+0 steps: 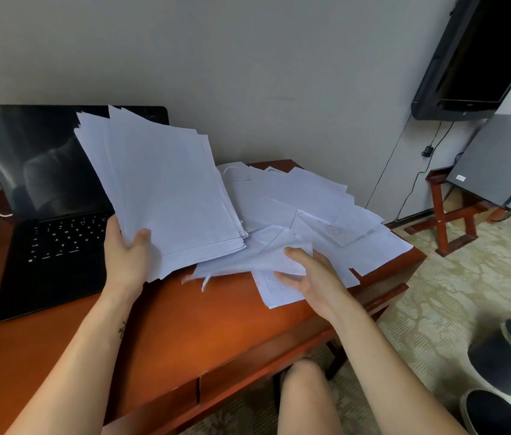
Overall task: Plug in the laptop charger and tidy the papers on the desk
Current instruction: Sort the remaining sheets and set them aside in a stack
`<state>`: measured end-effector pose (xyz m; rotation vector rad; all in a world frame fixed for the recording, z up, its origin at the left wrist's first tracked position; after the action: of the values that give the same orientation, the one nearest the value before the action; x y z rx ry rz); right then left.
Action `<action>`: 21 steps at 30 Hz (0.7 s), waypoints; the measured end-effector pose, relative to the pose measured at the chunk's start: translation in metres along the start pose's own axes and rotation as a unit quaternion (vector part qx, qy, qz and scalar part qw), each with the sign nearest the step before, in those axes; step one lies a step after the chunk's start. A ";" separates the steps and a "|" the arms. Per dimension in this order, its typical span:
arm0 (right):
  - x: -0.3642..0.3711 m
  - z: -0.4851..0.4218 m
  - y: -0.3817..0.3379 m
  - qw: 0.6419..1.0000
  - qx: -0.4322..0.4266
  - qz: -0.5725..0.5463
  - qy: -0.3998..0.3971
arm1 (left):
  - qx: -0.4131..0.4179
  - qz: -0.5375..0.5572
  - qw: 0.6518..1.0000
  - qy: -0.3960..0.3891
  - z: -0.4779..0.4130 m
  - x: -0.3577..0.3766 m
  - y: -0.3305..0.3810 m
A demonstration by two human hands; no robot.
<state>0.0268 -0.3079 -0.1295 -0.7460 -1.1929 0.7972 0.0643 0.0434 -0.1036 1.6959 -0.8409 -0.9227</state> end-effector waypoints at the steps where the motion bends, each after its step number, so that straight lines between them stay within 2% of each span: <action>1: -0.006 0.004 0.002 1.000 0.022 -0.007 0.009 | 0.000 0.000 1.000 -0.004 0.000 0.002 0.000; 6: -0.022 0.022 0.006 0.991 0.128 -0.026 0.008 | 0.007 -0.008 0.999 -0.031 0.008 0.010 0.003; 10: -0.026 0.018 0.002 0.986 0.161 0.030 0.004 | 0.005 -0.016 0.999 -0.048 0.016 0.013 0.000; 15: -0.021 0.006 -0.008 0.980 0.106 0.165 0.045 | 0.005 -0.011 0.999 -0.046 0.025 0.011 0.001; 21: 0.005 0.022 -0.030 0.989 0.000 0.149 -0.021 | -0.004 0.023 1.000 -0.013 0.035 -0.003 0.007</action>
<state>0.0105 -0.3174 -0.0970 -0.9239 -1.1325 1.0646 0.0315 0.0293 -0.1036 1.6543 -0.8892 -0.9180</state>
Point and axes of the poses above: each hand's wrist, its own z-axis away from the middle knuckle, its own x-axis out of the palm, y = z × x, the point moved 9 cm from there along -z, towards the middle knuckle, and after that the axes turned 15 degrees about -z, right-handed, at the moved point
